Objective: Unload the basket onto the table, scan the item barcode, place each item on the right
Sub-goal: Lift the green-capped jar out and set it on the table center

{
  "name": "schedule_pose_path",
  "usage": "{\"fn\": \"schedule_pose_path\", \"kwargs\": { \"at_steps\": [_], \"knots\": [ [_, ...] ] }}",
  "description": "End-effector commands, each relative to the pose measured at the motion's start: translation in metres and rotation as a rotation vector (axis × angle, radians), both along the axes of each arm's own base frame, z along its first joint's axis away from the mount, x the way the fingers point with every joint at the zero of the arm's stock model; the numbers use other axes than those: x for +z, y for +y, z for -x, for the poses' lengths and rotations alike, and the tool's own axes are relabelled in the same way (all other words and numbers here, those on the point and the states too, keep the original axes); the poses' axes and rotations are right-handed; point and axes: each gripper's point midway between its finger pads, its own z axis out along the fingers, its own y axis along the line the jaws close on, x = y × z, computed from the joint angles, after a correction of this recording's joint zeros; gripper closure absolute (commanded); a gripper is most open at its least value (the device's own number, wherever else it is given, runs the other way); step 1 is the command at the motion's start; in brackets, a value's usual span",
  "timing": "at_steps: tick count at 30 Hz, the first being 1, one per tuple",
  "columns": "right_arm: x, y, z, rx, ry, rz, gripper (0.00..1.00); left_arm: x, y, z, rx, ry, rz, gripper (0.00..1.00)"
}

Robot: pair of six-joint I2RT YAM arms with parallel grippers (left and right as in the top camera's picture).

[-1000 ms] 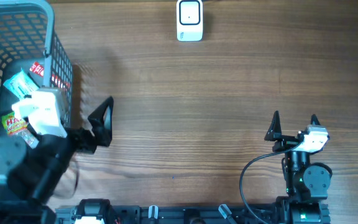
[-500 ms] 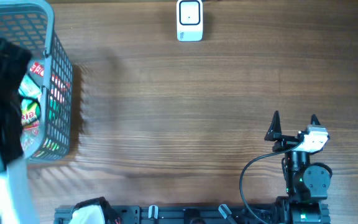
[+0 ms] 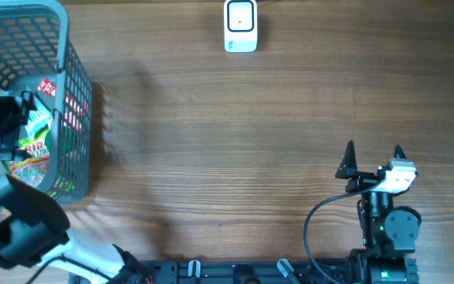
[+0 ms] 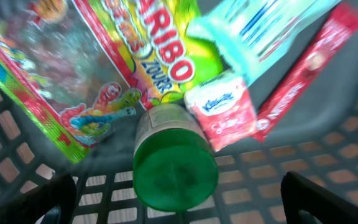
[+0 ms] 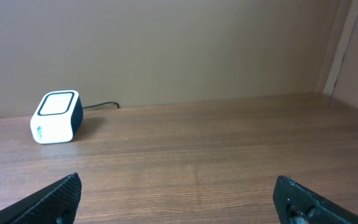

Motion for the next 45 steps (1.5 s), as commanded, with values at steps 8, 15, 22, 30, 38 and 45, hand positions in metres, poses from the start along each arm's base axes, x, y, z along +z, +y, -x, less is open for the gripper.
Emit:
{"fn": "schedule_pose_path", "kwargs": {
  "at_steps": [8, 15, 22, 30, 38, 45],
  "knots": [
    [0.001, 0.004, 0.0, 0.022, -0.003, 0.013, 0.0, -0.034, -0.027, -0.001, -0.12, 0.152, 0.031, 0.0],
    [0.001, 0.004, 0.0, 0.022, -0.003, 0.013, 0.0, -0.075, -0.035, 0.011, -0.125, 0.189, 0.052, 0.0],
    [0.001, 0.004, 0.0, 0.022, -0.003, 0.014, 0.0, -0.098, -0.049, 0.016, -0.157, 0.209, 0.061, 0.38],
    [0.001, 0.004, 0.0, 0.022, -0.003, 0.013, 0.0, 0.005, -0.013, -0.009, -0.155, 0.05, -0.063, 0.57],
    [0.001, 0.004, 0.0, 0.022, -0.003, 0.013, 0.0, 0.281, -0.07, -0.008, -0.197, -0.612, -0.357, 0.55],
    [0.001, 0.004, 0.0, 0.022, -0.003, 0.013, 0.0, 0.231, -0.279, -0.052, -0.766, -0.512, -0.251, 0.5]
  ]
}}
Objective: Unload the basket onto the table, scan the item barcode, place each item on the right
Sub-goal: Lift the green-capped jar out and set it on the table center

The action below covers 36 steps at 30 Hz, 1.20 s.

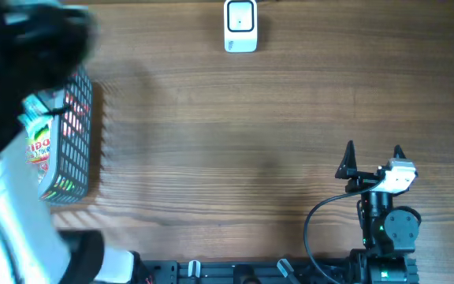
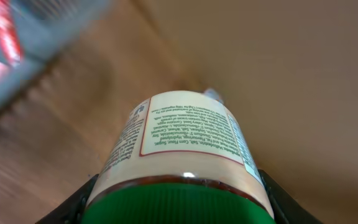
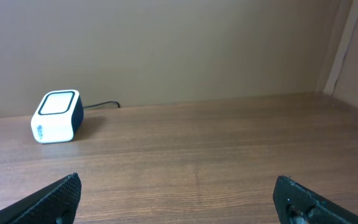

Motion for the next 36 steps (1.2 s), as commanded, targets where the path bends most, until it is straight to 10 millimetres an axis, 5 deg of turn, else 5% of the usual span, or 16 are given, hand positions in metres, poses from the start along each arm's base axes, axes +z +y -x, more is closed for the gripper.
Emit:
{"fn": "schedule_pose_path", "kwargs": {
  "at_steps": [1, 8, 14, 17, 20, 22, 25, 27, 29, 30, 31, 33, 34, 35, 36],
  "knots": [
    [0.001, 0.004, 0.0, 0.02, -0.005, 0.013, 0.0, -0.077, -0.068, -0.024, -0.135, 0.25, -0.165, 0.51],
    [0.001, 0.004, 0.0, 0.02, -0.005, 0.013, 0.0, -0.23, -0.148, -0.042, -0.252, 0.604, -0.313, 0.49],
    [0.001, 0.004, 0.0, 0.02, -0.005, 0.014, 0.0, -0.353, -0.221, -0.008, -0.433, 0.733, -0.192, 0.45],
    [0.001, 0.004, 0.0, 0.02, -0.005, 0.013, 0.0, -0.388, -0.229, 0.009, -0.468, 0.746, -0.202, 0.41],
    [0.001, 0.004, 0.0, 0.02, -0.005, 0.013, 0.0, -0.398, -0.23, 0.016, -0.479, 0.757, -0.212, 0.31],
    [0.001, 0.004, 0.0, 0.02, -0.005, 0.013, 0.0, -0.398, -0.231, 0.016, -0.486, 0.753, -0.213, 0.0],
    [0.001, 0.004, 0.0, 0.02, -0.005, 0.013, 0.0, -0.37, -0.236, -0.001, -0.537, 0.682, -0.21, 0.0],
    [0.001, 0.004, 0.0, 0.02, -0.005, 0.013, 0.0, -0.299, -0.242, -0.025, -0.619, 0.539, -0.215, 0.0],
    [0.001, 0.004, 0.0, 0.02, -0.005, 0.014, 0.0, -0.194, -0.217, -0.045, -0.581, 0.342, -0.276, 0.0],
    [0.001, 0.004, 0.0, 0.02, -0.005, 0.013, 0.0, -0.159, -0.2, -0.047, -0.54, 0.277, -0.307, 0.0],
    [0.001, 0.004, 0.0, 0.02, -0.005, 0.014, 0.0, -0.112, -0.169, -0.046, -0.465, 0.189, -0.348, 0.0],
    [0.001, 0.004, 0.0, 0.02, -0.005, 0.014, 0.0, -0.054, -0.112, -0.038, -0.332, 0.076, -0.414, 0.0],
    [0.001, 0.004, 0.0, 0.02, -0.005, 0.013, 0.0, -0.025, -0.061, -0.03, -0.187, 0.031, -0.444, 0.0],
    [0.001, 0.004, 0.0, 0.02, -0.005, 0.014, 0.0, -0.015, -0.034, -0.025, -0.111, 0.02, -0.448, 0.0],
    [0.001, 0.004, 0.0, 0.02, -0.005, 0.013, 0.0, -0.006, 0.015, -0.014, 0.021, 0.029, -0.434, 0.0]
  ]
}}
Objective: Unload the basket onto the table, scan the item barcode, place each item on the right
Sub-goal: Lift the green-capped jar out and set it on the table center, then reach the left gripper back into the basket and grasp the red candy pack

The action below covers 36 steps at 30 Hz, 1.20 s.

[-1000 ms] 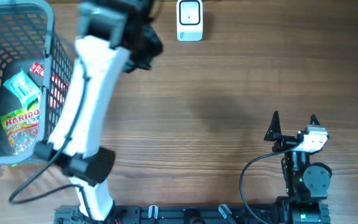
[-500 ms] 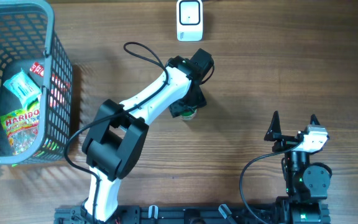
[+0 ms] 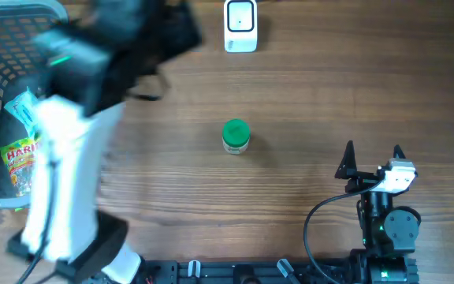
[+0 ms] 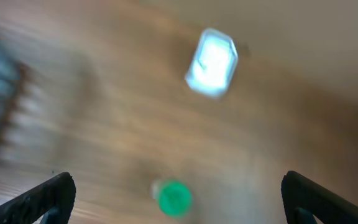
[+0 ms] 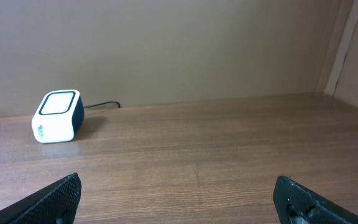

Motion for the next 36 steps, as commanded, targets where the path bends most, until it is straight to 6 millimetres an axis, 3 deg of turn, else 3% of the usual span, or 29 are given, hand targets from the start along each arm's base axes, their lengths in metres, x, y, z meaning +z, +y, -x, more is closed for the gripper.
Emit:
{"fn": "schedule_pose_path", "kwargs": {
  "at_steps": [1, 3, 5, 8, 9, 16, 24, 29, 30, 31, 33, 35, 36],
  "knots": [
    [0.001, 0.003, 0.0, 0.018, -0.005, 0.014, 0.0, 0.031, 0.141, 0.022, 0.402, -0.075, -0.083, 0.0],
    [0.001, 0.003, 0.0, 0.018, -0.005, 0.014, 0.0, 0.018, 0.221, 0.045, 0.677, -0.012, -0.02, 0.0],
    [0.001, 0.003, 0.0, 0.018, -0.005, 0.013, 0.0, -0.008, 0.273, 0.058, 0.839, 0.06, 0.094, 0.0],
    [0.001, 0.003, 0.0, 0.018, -0.005, 0.013, 0.0, -0.053, 0.321, 0.066, 0.978, 0.182, 0.117, 0.0],
    [0.001, 0.003, 0.0, 0.018, -0.005, 0.013, 0.0, -0.079, 0.333, 0.06, 1.0, 0.241, 0.121, 0.0],
    [0.001, 0.003, 0.0, 0.018, -0.005, 0.013, 0.0, -0.205, 0.368, 0.005, 0.906, 0.295, 0.059, 0.0],
    [0.001, 0.003, 0.0, 0.018, -0.005, 0.013, 0.0, -0.307, 0.384, -0.024, 0.799, 0.379, -0.001, 0.0],
    [0.001, 0.003, 0.0, 0.018, -0.005, 0.014, 0.0, -0.39, 0.378, -0.027, 0.764, 0.515, 0.052, 0.0],
    [0.001, 0.003, 0.0, 0.018, -0.005, 0.013, 0.0, -0.397, 0.375, -0.027, 0.757, 0.531, 0.067, 0.07],
    [0.001, 0.003, 0.0, 0.018, -0.005, 0.013, 0.0, -0.398, 0.374, -0.025, 0.756, 0.539, 0.067, 0.25],
    [0.001, 0.003, 0.0, 0.018, -0.005, 0.013, 0.0, -0.391, 0.375, -0.025, 0.758, 0.528, 0.062, 0.41],
    [0.001, 0.003, 0.0, 0.018, -0.005, 0.013, 0.0, -0.372, 0.378, -0.026, 0.766, 0.492, 0.058, 0.5],
    [0.001, 0.003, 0.0, 0.018, -0.005, 0.013, 0.0, -0.353, 0.382, -0.028, 0.774, 0.45, 0.052, 0.54]
  ]
}}
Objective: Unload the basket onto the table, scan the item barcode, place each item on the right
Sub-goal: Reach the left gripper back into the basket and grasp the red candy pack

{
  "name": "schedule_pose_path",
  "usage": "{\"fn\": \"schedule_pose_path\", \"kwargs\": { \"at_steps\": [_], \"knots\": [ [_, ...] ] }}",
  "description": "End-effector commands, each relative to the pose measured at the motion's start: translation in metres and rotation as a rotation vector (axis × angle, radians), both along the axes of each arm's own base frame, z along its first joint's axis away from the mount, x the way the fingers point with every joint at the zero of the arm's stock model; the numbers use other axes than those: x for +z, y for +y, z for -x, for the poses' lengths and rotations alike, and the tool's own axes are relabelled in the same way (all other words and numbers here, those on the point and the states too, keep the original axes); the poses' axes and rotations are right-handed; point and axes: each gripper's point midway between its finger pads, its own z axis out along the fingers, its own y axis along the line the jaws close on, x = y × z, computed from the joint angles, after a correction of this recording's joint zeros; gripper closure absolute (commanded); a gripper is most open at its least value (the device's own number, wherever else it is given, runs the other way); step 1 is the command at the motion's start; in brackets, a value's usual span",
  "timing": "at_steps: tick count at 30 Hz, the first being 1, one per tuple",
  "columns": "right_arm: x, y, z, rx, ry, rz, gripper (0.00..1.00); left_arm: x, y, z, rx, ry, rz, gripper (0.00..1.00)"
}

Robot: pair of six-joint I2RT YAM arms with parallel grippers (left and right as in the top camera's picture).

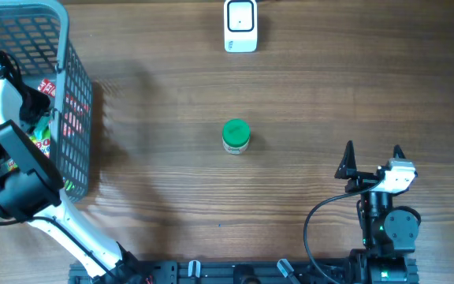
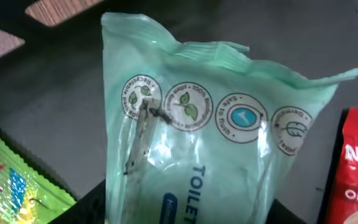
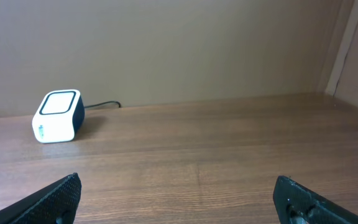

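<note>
A green-lidded jar (image 1: 236, 135) stands upright in the middle of the table, a little in front of the white barcode scanner (image 1: 240, 25) at the far edge. My left gripper (image 2: 188, 202) is down inside the grey basket (image 1: 79, 110) at the left. Its dark fingers (image 2: 89, 205) are closed against both sides of a pale green pack of toilet wipes (image 2: 210, 137), which fills the left wrist view. My right gripper (image 1: 373, 155) rests open near the front right, nothing between its fingers (image 3: 55, 196). The scanner (image 3: 56, 116) also shows in the right wrist view.
In the basket beside the wipes lie a red Nestle packet and a green Haribo sweets bag (image 2: 8, 183). The scanner's cable (image 3: 101, 106) runs back toward the wall.
My left gripper was open high above the table near the scanner. Now it is down in the basket, closed on the wipes pack. The jar and the right arm have not moved.
My left gripper first hung open in the basket over the green-lidded jar. Then it held the jar up out of the basket. Then the jar stood on the table with the gripper open above it. Now the gripper is back in the basket on the wipes.
</note>
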Motion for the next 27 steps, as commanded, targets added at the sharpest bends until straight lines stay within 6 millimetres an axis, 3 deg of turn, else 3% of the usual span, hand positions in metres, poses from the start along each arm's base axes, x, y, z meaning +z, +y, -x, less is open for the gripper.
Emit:
{"fn": "schedule_pose_path", "kwargs": {
  "at_steps": [1, 2, 3, 5, 7, 8, 9, 11, 12, 13, 15, 17, 18, 20, 21, 22, 23, 24, 27],
  "knots": [
    [0.001, 0.003, 0.0, 0.016, -0.005, 0.013, 0.0, 0.039, -0.001, 0.0, 0.003, -0.082, -0.005, 0.55],
    [0.001, 0.003, 0.0, 0.016, -0.005, 0.014, 0.0, 0.06, 0.0, -0.001, 0.002, -0.121, -0.029, 0.56],
    [0.001, 0.003, 0.0, 0.016, -0.005, 0.014, 0.0, 0.101, 0.0, -0.002, 0.0, -0.196, -0.074, 0.55],
    [0.001, 0.003, 0.0, 0.016, -0.005, 0.014, 0.0, 0.161, -0.004, 0.004, 0.001, -0.311, -0.142, 0.55],
    [0.001, 0.003, 0.0, 0.016, -0.005, 0.013, 0.0, 0.244, -0.018, 0.023, 0.03, -0.487, -0.217, 0.54],
    [0.001, 0.003, 0.0, 0.016, -0.005, 0.014, 0.0, 0.277, -0.032, 0.036, 0.057, -0.571, -0.222, 0.53],
    [0.001, 0.003, 0.0, 0.016, -0.005, 0.013, 0.0, 0.307, -0.06, 0.044, 0.038, -0.679, -0.171, 0.53],
    [0.001, 0.003, 0.0, 0.016, -0.005, 0.013, 0.0, 0.346, -0.124, 0.04, -0.133, -0.835, -0.041, 0.53],
    [0.001, 0.003, 0.0, 0.016, -0.005, 0.014, 0.0, 0.36, -0.171, 0.035, -0.249, -0.89, 0.048, 0.53],
    [0.001, 0.003, 0.0, 0.016, -0.005, 0.013, 0.0, 0.363, -0.2, 0.03, -0.316, -0.901, 0.094, 0.53],
    [0.001, 0.003, 0.0, 0.016, -0.005, 0.013, 0.0, 0.354, -0.278, 0.018, -0.492, -0.864, 0.168, 0.53],
    [0.001, 0.003, 0.0, 0.016, -0.005, 0.013, 0.0, 0.331, -0.315, 0.009, -0.54, -0.771, 0.077, 0.53],
    [0.001, 0.003, 0.0, 0.016, -0.005, 0.014, 0.0, 0.325, -0.322, 0.006, -0.537, -0.741, 0.005, 0.49],
    [0.001, 0.003, 0.0, 0.016, -0.005, 0.014, 0.0, 0.327, -0.326, 0.005, -0.519, -0.744, -0.077, 0.4],
    [0.001, 0.003, 0.0, 0.016, -0.005, 0.013, 0.0, 0.334, -0.322, 0.005, -0.503, -0.765, -0.093, 0.37],
    [0.001, 0.003, 0.0, 0.016, -0.005, 0.013, 0.0, 0.344, -0.309, 0.006, -0.466, -0.797, -0.118, 0.26],
    [0.001, 0.003, 0.0, 0.016, -0.005, 0.013, 0.0, 0.37, -0.254, 0.027, -0.335, -0.85, -0.179, 0.0],
    [0.001, 0.003, 0.0, 0.016, -0.005, 0.013, 0.0, 0.377, -0.228, 0.039, -0.266, -0.857, -0.21, 0.0],
    [0.001, 0.003, 0.0, 0.016, -0.005, 0.013, 0.0, 0.378, -0.178, 0.066, -0.135, -0.828, -0.25, 0.0]
  ]
}}
